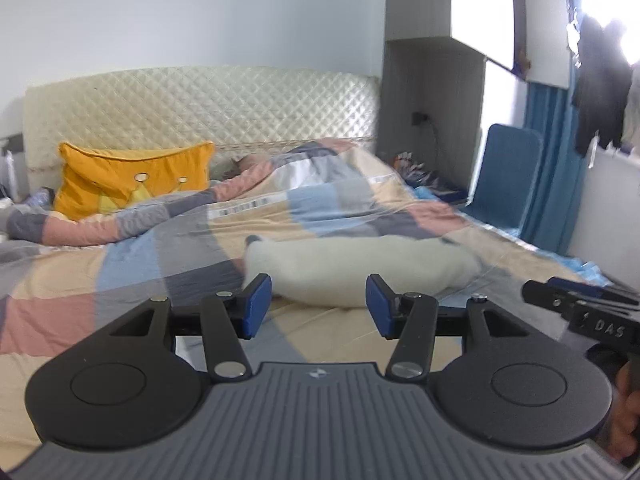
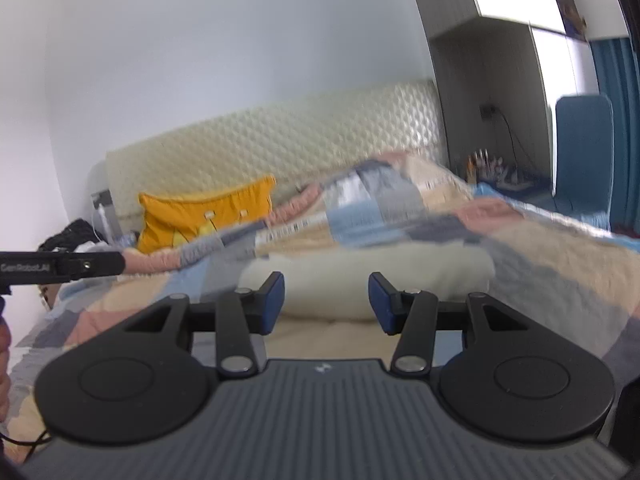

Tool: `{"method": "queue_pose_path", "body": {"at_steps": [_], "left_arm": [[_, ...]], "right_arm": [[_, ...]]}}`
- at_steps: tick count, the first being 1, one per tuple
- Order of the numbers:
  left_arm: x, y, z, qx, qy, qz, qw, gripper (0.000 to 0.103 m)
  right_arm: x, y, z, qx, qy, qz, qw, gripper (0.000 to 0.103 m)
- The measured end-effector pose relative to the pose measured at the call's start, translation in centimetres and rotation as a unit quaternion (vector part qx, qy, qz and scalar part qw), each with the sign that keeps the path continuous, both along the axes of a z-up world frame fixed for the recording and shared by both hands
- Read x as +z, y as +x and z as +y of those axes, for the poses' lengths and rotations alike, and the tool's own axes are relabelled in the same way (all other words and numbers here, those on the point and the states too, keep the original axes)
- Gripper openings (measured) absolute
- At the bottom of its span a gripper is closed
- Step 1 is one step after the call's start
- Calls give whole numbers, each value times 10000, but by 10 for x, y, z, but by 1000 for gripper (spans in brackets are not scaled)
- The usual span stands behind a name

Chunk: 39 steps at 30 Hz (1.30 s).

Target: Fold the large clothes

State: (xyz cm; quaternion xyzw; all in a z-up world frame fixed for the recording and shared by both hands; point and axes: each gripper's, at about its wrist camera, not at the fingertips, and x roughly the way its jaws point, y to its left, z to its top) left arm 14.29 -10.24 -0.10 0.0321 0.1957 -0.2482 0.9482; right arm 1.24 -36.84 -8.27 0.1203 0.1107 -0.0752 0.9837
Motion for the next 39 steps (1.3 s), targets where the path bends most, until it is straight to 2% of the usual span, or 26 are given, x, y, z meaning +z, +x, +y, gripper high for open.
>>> {"method": "queue_pose_path", "body": {"at_steps": [4,12,21,24,26,28,33,36,39], "left_arm": [[-11,6,-1,-38,-6,107,9999,61],[-34,23,-9,-100,97,349,9993,62],[-48,32,-11,-89,77,574,9983,68],[-48,34,-9,-10,47,596,9982,77],[-47,34,-7,4,-11,617,9981,92],[-48,35,-6,8,-52,659,9978,98],[-48,36,-5,126,44,659,9977,100],[-48,35,-5,187,161,604,9979,102],[-48,34,-4,187,163,601,9979,103]], "right_arm": [[-8,8,7,-107,-252,106,9996,51],[-20,21,5,-23,-223,381,9990,50],[-27,17,2,-278,-184,364,9988,50],[-27,21,5,-275,-300,407,9983,50],[-28,23,3,-310,-280,423,9982,50],[-28,24,2,-342,-260,426,9982,50],[-28,26,5,-336,-364,450,9978,50],[-28,26,5,-404,-399,466,9973,58],[-28,26,7,-428,-503,429,9969,58]]}}
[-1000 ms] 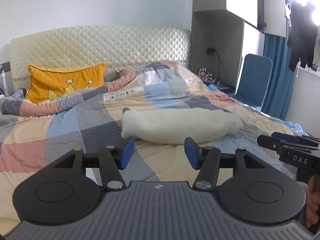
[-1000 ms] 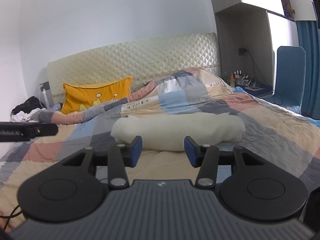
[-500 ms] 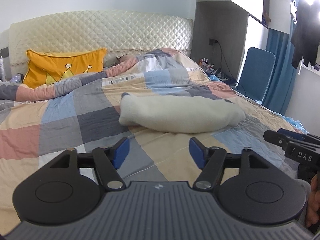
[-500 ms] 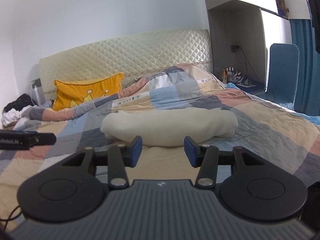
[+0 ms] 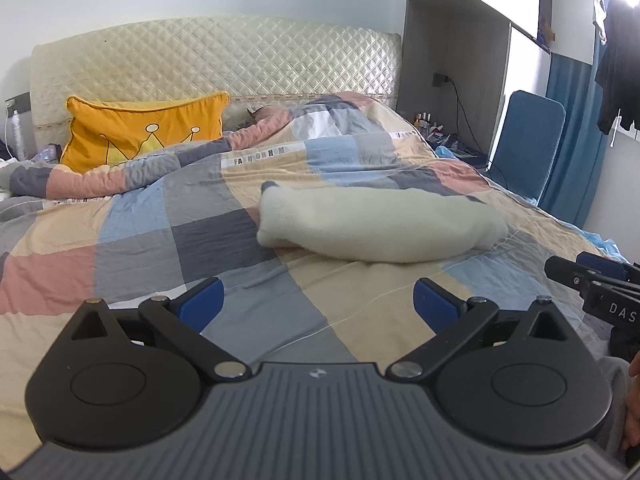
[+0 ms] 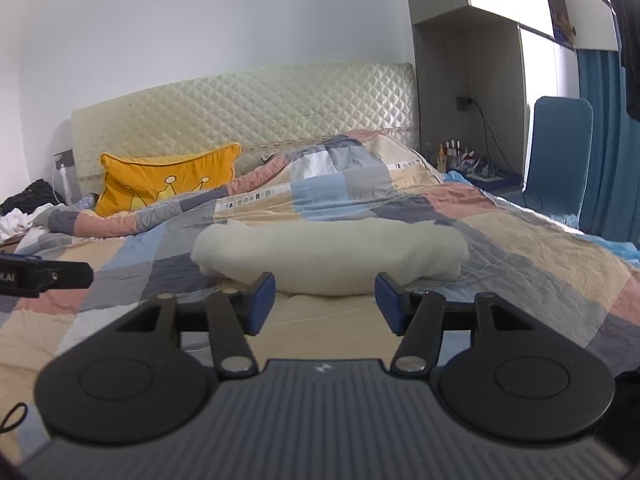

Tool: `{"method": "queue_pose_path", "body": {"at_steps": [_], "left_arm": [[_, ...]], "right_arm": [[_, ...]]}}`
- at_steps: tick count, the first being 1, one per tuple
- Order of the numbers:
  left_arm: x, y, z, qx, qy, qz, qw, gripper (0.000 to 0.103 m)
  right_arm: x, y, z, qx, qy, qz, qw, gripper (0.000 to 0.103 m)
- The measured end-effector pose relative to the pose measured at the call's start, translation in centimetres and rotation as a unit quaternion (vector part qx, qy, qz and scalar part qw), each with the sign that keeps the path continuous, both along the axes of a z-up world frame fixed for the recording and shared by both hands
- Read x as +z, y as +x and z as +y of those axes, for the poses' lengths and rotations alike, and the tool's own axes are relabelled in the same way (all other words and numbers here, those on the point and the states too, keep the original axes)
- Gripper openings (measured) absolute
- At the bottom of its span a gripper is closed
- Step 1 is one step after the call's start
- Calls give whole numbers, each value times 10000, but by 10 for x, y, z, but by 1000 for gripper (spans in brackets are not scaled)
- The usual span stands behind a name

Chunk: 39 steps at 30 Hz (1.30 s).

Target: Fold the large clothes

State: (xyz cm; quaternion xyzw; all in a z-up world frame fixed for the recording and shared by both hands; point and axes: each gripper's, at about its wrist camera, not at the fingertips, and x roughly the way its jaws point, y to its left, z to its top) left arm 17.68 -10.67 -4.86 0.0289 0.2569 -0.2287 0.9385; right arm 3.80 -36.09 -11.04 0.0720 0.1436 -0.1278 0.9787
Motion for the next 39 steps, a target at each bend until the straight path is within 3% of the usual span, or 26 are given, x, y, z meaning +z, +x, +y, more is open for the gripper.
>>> {"method": "queue_pose_path", "body": {"at_steps": [3,4,7,39], "left_arm": [[0,-1,0,18,16,7,10000,103],[0,-1,0,34,18,9,10000,103],[1,-3,-1,23,26,33,10000,103],[13,-13,-4,24,35,-94,9999,103]], "right_arm": [[0,1,-2,-12,37,14,10000,61],[0,1,-3,-16,63,24,10000,76],[1,0,-4,-27,116,-29,9999,103],[-1,1,-2,-44,-15,-46,10000,103]]}}
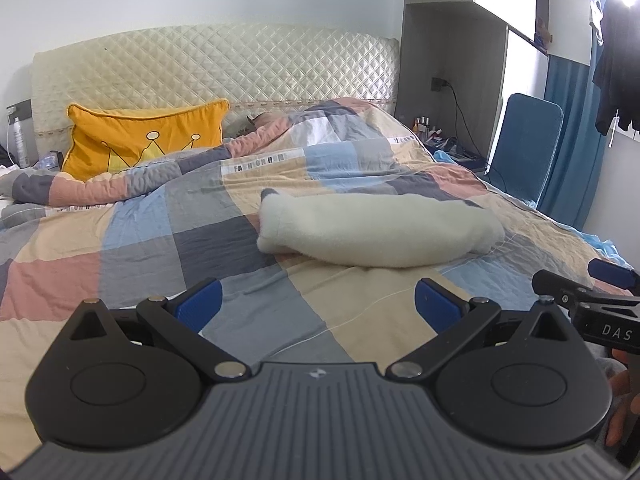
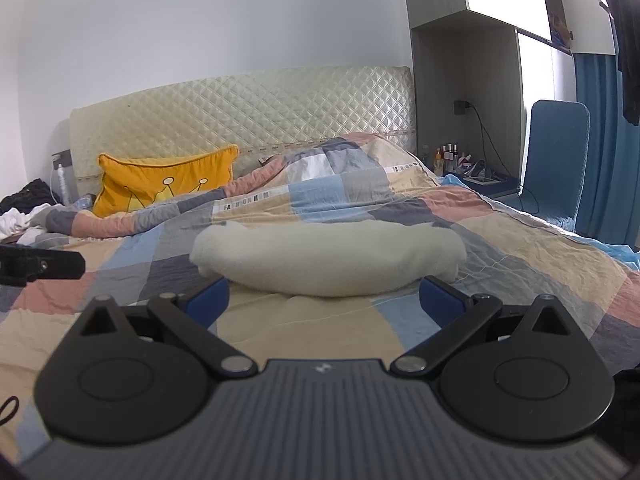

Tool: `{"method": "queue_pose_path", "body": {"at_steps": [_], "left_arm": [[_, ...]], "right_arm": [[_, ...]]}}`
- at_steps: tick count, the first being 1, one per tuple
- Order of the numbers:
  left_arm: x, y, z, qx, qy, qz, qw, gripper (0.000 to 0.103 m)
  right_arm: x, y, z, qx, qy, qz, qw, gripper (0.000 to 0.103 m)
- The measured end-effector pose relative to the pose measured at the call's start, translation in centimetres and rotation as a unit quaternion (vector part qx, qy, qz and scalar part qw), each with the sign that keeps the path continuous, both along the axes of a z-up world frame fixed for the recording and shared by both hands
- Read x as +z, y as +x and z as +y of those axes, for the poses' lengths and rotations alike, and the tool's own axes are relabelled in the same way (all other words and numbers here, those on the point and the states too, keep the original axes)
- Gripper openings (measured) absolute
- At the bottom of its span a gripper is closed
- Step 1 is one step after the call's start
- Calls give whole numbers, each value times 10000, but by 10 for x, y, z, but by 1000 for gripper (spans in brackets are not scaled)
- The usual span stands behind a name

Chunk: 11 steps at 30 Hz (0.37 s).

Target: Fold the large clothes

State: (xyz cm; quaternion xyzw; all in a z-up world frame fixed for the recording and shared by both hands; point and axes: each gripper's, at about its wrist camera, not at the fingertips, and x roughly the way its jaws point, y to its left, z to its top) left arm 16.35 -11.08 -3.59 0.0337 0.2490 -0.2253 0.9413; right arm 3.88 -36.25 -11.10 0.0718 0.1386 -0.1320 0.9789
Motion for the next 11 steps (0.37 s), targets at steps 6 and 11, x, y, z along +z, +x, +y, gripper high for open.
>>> {"method": "queue_pose_path", "body": {"at_steps": [6,11], "left_arm": [[-1,-3,-1,-20,-31,-19,10000,103],[-1,-3,-1,-30,-19,-31,10000,103]], "right_arm": [[0,-1,-1,-9,2,-33,10000,103],[-1,-2,-2,-12,3,-37,10000,103]]}}
